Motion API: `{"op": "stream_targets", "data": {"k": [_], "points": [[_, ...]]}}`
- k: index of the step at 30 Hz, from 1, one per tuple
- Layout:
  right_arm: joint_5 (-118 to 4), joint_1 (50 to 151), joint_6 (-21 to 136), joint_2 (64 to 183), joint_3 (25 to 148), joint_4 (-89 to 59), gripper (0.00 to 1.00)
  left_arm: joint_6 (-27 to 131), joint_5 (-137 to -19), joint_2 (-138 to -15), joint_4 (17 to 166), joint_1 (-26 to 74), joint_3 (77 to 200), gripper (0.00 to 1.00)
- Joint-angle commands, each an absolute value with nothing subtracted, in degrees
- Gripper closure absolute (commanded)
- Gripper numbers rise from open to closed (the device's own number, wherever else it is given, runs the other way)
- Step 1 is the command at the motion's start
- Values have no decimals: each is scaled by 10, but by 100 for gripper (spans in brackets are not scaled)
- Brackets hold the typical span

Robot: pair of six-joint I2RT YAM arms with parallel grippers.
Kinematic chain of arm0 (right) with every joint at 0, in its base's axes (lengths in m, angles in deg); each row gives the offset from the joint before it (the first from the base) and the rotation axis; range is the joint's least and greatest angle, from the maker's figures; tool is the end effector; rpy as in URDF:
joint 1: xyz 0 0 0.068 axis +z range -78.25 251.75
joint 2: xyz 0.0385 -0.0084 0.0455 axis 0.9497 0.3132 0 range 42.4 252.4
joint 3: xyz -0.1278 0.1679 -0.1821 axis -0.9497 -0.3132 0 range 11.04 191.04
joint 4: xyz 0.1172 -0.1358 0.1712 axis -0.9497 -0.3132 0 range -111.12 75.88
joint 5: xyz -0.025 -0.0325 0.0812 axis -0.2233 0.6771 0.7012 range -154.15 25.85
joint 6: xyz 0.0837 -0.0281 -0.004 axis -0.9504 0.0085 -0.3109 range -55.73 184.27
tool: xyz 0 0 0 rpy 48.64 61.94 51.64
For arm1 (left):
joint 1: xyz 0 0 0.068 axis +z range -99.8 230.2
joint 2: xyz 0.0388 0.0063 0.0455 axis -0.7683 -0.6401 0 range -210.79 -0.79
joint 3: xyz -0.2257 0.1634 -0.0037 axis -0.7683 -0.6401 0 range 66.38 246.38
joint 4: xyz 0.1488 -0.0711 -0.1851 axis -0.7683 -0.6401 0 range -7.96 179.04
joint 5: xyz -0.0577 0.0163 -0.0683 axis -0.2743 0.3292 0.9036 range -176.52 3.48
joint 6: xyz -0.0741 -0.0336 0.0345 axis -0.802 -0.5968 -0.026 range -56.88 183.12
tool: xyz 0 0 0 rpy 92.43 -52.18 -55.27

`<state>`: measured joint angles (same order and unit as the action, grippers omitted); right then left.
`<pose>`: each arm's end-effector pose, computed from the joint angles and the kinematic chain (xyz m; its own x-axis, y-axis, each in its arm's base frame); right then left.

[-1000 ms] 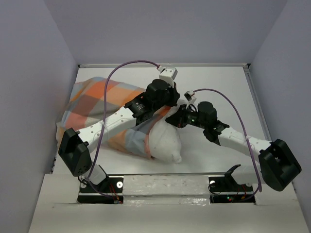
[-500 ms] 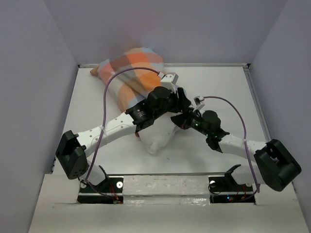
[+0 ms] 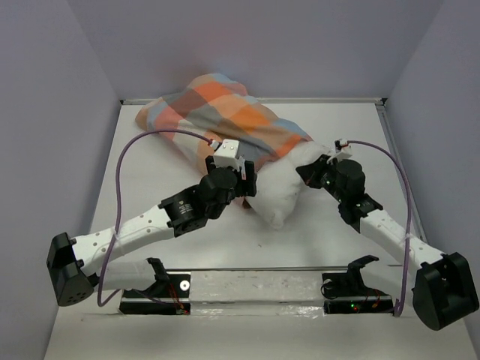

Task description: Put the pillow into the pillowcase

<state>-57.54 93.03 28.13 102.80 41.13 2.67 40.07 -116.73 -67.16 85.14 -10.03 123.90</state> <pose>0.2425 0.1042 0.2482 -0.4501 0.4533 -0.7694 -0.2468 0.7648 0.5951 0.1768 -0.2297 0.3535 -0.2992 -0.1586 -0.9409 0.4231 0.8618 -0.2798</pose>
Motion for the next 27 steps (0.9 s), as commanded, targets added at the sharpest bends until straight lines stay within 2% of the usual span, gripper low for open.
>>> {"op": "stream_targets", "data": {"k": [1,4,10,14,15,16,18,19,21,22,24,27], "points": [[-592,921,334,998,470,-39,100,399,-1222,-637,875,-100,1147,17],[-584,916,350,999,494,-72,100,424,-1199,-637,924,-100,1117,17],[-582,916,355,993,509,-103,100,493,-1180,-703,952,-96,1148,20],[-584,916,365,986,523,-139,90,509,-1171,-736,977,-79,1157,27],[-588,916,370,986,530,-153,85,511,-1174,-738,983,-77,1158,32],[-591,916,373,986,534,-181,69,515,-1175,-742,992,-75,1159,40],[-595,916,390,982,551,-206,50,521,-1181,-744,995,-74,1163,53],[-590,916,397,979,556,-227,37,526,-1194,-746,995,-73,1168,68],[-560,916,417,971,573,-246,32,529,-1196,-743,1000,-72,1168,83],[-547,916,419,969,579,-260,29,530,-1196,-737,1005,-72,1167,97],[-508,925,433,963,585,-269,27,521,-1185,-730,1006,-72,1167,100],[-521,990,463,965,596,-292,22,502,-1158,-701,1021,-72,1154,100]]}}
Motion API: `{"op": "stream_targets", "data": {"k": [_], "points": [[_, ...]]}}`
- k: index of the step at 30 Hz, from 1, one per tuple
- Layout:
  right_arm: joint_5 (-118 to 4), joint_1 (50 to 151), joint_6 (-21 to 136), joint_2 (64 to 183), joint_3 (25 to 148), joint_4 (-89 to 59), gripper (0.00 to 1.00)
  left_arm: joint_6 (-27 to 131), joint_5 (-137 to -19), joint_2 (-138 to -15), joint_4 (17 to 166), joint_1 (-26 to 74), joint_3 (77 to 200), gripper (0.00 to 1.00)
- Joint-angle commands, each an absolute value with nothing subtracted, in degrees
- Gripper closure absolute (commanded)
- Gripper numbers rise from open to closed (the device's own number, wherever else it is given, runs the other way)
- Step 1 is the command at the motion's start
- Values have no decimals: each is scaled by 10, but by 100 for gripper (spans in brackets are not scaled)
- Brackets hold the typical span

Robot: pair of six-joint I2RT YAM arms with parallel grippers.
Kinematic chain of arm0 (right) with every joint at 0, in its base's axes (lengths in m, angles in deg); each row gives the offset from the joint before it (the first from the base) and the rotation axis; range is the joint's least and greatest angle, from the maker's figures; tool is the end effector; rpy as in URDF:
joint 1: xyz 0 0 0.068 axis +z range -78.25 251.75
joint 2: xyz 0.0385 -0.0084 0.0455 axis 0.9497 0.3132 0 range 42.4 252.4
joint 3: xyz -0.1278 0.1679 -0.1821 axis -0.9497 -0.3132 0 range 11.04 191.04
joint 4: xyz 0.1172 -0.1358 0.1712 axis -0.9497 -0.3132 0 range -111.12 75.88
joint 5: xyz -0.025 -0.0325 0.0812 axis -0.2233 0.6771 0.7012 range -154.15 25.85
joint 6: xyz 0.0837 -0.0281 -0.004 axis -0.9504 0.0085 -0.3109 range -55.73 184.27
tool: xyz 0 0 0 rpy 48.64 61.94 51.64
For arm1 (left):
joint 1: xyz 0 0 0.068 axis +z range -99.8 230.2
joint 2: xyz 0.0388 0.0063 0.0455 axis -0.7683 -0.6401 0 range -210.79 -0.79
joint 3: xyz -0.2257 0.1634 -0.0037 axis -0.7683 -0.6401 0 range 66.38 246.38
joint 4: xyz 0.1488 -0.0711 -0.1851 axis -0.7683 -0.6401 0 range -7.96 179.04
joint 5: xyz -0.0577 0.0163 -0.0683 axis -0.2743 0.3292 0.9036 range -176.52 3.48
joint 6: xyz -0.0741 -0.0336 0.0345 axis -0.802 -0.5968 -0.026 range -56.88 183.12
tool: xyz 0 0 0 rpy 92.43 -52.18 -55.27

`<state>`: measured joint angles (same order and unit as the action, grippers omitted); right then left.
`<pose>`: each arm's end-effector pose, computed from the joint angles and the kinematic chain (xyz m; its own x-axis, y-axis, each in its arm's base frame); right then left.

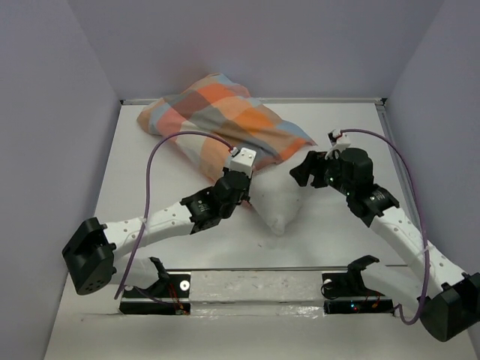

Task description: Put the pillow into the pillowcase

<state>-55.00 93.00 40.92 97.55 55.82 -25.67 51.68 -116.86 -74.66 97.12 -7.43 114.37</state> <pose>0.2228 0.1001 0.2961 -0.5158 0.2192 -0.8282 -0.3168 0.8494 0.4221 0.2013 -0.2436 0.2830 -0.2540 0.0807 -0.9638 0.4296 0.9023 -0.0376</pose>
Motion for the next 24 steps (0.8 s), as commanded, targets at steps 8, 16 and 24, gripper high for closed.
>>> {"op": "stream_targets", "data": {"k": [8,16,24], "points": [[-632,1135,473,1061,590,-319,17,471,-1085,-675,1026,-71,1158,100],[-698,1163,401,1158,598,-159,77,428,-994,-667,1072,-72,1145,100],[-745,1163,336,1081,581,98,100,376,-923,-640,1097,-73,1101,100]]}}
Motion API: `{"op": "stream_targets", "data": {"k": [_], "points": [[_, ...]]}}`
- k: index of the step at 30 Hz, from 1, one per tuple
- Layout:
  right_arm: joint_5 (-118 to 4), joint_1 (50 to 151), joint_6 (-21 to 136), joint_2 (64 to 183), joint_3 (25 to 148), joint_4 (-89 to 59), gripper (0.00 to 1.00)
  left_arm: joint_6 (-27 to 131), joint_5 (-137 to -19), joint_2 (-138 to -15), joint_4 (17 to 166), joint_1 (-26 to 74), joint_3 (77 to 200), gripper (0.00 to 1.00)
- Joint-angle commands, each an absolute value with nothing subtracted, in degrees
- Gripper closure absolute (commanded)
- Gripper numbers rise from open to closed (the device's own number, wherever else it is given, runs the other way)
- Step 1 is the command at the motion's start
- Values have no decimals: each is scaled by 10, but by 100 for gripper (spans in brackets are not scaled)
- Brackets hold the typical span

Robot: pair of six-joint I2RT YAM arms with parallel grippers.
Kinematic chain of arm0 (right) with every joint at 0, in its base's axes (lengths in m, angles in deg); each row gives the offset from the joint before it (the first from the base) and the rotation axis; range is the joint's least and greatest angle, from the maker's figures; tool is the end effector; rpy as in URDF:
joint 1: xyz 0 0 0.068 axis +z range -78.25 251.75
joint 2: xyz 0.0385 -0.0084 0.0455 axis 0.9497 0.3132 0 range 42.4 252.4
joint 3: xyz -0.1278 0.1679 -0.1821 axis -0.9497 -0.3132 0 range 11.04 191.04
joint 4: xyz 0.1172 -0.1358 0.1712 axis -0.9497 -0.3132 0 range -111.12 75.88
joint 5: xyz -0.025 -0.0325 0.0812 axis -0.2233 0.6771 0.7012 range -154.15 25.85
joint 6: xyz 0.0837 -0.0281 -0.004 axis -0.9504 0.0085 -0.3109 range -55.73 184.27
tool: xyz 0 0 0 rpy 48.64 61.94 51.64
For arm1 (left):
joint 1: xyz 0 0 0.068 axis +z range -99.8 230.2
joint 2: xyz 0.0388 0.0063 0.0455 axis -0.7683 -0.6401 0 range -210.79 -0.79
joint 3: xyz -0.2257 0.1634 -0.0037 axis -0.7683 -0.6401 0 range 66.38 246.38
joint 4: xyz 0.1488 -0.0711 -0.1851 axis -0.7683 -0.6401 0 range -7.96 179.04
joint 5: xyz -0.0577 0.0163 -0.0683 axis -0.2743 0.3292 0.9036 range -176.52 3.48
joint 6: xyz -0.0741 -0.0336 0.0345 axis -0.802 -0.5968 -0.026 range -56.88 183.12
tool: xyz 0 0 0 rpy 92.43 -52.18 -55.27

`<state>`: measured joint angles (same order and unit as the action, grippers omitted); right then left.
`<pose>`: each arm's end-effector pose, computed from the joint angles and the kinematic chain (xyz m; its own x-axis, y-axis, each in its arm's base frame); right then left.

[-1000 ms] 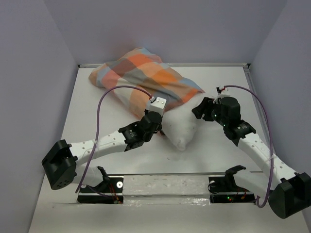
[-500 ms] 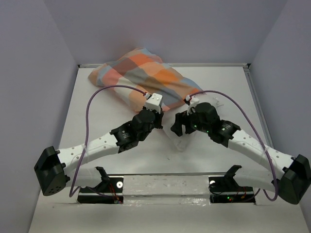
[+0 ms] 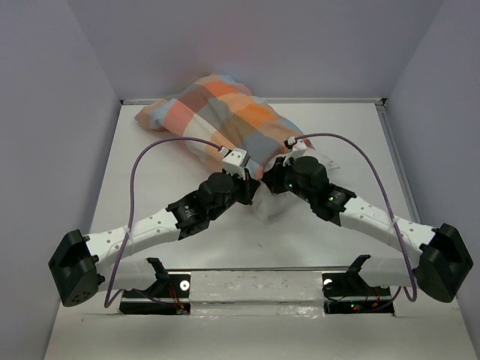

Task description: Put the pillow into the pillowcase

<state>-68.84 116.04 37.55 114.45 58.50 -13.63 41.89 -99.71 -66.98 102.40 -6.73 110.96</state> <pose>0.2267 0.2122 0.2668 -0.5500 0.0894 -0.8304 -0.4425 0.8121 0.3805 0.1766 -0.2386 0.3099 -0.3239 -0.1489 -0.9343 0.6172 0.7152 -0.3279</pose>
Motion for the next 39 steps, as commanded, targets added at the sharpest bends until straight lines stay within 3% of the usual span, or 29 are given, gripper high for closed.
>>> {"op": "stream_targets", "data": {"k": [1,7,12,18,24,25,26,27,28,31,36,39], "points": [[-755,1163,337,1049,571,122,100,375,-916,-638,1100,-72,1097,100],[-811,1163,354,1019,508,247,100,356,-828,-654,1125,-73,1131,100],[-814,1163,312,1239,521,301,100,308,-752,-631,1152,-94,1189,100],[-800,1163,267,1347,517,361,100,200,-733,-540,1208,-99,1118,100],[-766,1163,257,1290,457,371,100,138,-767,-483,1202,-97,1023,100],[-758,1163,255,1271,447,362,86,142,-781,-478,1162,-96,1010,97],[-746,1163,253,1228,427,335,74,149,-793,-476,1136,-90,1007,87],[-735,1163,253,1204,427,312,63,159,-808,-474,1109,-89,1006,73],[-721,1163,257,1179,422,232,46,180,-833,-473,1061,-89,1006,47],[-735,1163,273,1076,430,63,28,208,-859,-475,1000,-86,1024,16],[-800,1141,296,934,431,-120,22,267,-859,-486,973,-87,1098,11],[-837,1089,296,878,424,-180,32,330,-898,-525,948,-87,1174,11]]}}
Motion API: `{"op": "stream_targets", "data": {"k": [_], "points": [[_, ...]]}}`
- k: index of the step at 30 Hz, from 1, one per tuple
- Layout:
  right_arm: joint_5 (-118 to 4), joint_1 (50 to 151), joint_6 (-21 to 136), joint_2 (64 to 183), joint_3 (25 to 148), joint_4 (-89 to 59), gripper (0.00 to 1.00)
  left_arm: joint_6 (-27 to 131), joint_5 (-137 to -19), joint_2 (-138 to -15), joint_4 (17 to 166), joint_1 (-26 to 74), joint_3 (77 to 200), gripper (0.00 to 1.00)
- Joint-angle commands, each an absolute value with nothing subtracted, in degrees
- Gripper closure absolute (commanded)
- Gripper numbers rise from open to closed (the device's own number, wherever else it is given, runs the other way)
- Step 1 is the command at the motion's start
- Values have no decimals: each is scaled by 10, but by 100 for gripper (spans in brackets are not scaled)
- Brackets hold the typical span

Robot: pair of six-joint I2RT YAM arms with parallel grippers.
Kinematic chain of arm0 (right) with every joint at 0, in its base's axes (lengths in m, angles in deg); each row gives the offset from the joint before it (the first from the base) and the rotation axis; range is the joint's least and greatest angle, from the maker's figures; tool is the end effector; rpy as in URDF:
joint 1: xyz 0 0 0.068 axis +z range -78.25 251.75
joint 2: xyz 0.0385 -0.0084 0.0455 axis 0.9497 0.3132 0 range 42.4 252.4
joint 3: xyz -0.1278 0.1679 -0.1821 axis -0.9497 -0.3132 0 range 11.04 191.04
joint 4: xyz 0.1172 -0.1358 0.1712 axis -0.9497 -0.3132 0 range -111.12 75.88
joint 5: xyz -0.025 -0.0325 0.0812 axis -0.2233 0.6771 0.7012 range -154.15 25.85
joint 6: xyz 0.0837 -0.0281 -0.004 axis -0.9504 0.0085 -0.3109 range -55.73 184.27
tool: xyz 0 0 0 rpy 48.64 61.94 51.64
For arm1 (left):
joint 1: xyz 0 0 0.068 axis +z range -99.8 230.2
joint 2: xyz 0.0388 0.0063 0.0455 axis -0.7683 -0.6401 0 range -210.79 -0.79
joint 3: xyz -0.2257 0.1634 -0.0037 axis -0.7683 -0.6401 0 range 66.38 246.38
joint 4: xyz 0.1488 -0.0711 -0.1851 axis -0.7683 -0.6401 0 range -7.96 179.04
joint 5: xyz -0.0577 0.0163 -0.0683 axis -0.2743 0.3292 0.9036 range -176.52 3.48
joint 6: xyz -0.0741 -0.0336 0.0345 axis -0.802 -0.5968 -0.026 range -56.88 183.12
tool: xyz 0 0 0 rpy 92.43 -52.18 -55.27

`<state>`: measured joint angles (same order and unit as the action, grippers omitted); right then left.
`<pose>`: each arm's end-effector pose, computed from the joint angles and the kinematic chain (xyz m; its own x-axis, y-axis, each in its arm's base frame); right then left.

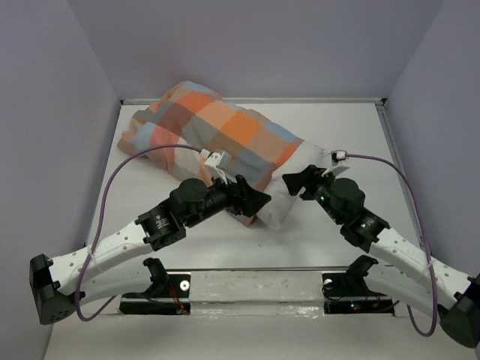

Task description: Put the pillow into the pillowcase

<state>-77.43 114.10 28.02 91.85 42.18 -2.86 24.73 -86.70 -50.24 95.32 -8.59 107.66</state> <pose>0.1833 0.1427 0.2848 -0.3612 0.4493 -0.8171 -0.3392 0.7529 0.5640 0.1212 -0.1997 0.3404 -0.5436 -0.3014 -0.7834 0.6584 0.4258 -0.6207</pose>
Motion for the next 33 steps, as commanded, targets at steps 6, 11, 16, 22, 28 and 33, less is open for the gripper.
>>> {"op": "stream_targets", "data": {"k": [6,11,16,22,28,33], "points": [[-746,934,289,875,444,-191,100,486,-1033,-692,873,-88,1354,15],[-686,885,267,890,449,-169,100,661,-1110,-855,859,-86,1458,25],[-592,823,243,894,420,-147,89,734,-1082,-984,853,-79,1536,25],[-512,775,231,893,393,-106,49,777,-1095,-1098,823,-71,1637,24],[-480,775,224,911,381,-74,32,794,-1178,-1149,867,-64,1678,30],[-474,775,217,952,380,-50,26,798,-1201,-1169,901,-61,1695,44]]}}
